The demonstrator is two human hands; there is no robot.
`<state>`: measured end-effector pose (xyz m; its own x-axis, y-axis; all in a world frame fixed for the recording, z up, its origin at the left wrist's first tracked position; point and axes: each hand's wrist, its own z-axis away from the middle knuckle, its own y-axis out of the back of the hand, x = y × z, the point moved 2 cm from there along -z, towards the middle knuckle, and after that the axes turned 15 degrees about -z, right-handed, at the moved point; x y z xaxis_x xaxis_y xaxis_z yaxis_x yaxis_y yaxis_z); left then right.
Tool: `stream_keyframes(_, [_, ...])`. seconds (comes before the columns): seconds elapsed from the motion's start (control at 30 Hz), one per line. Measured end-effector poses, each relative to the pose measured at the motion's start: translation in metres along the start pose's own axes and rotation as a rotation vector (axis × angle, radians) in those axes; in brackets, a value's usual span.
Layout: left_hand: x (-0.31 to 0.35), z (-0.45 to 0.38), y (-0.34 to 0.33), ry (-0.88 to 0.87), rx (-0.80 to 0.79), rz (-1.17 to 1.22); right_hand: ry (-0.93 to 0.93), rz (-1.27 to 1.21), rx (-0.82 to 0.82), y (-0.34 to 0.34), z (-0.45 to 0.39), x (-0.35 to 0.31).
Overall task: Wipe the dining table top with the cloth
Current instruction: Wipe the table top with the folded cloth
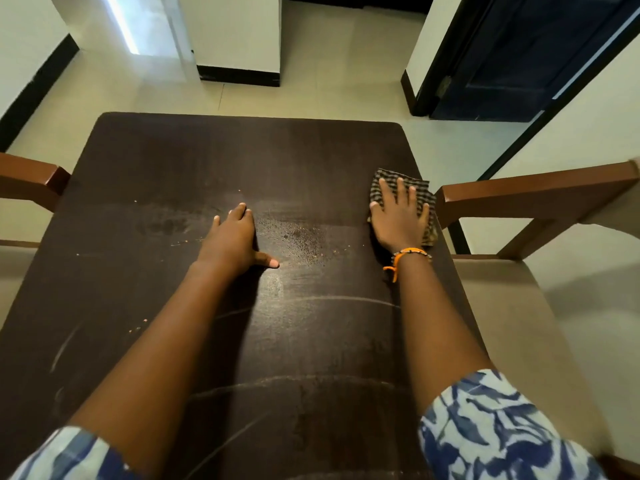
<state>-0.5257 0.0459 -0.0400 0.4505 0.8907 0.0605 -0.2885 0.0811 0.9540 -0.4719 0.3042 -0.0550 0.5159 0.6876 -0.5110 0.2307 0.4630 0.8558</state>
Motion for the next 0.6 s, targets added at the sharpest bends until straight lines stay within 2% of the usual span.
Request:
stream_keyframes(0.2, [0.002, -0.003, -0.001, 0.02, -0.012, -0.014, 0.3, 0.008, -0.145, -0.062, 0.037, -0.094])
stream_keyframes(0.33, [0.005, -0.004, 0.005, 0.031, -0.025, -0.036, 0.46, 0.036, -0.233, -0.071, 0.055, -0.104])
stream_keyframes(0.43, [0.005, -0.004, 0.005, 0.03, -0.047, -0.052, 0.422, 0.027, -0.228, -0.051, 0.045, -0.072])
stream_keyframes(0.6, [0.004, -0.004, 0.003, 0.037, -0.04, -0.051, 0.177, 0.037, -0.093, 0.005, 0.018, 0.016])
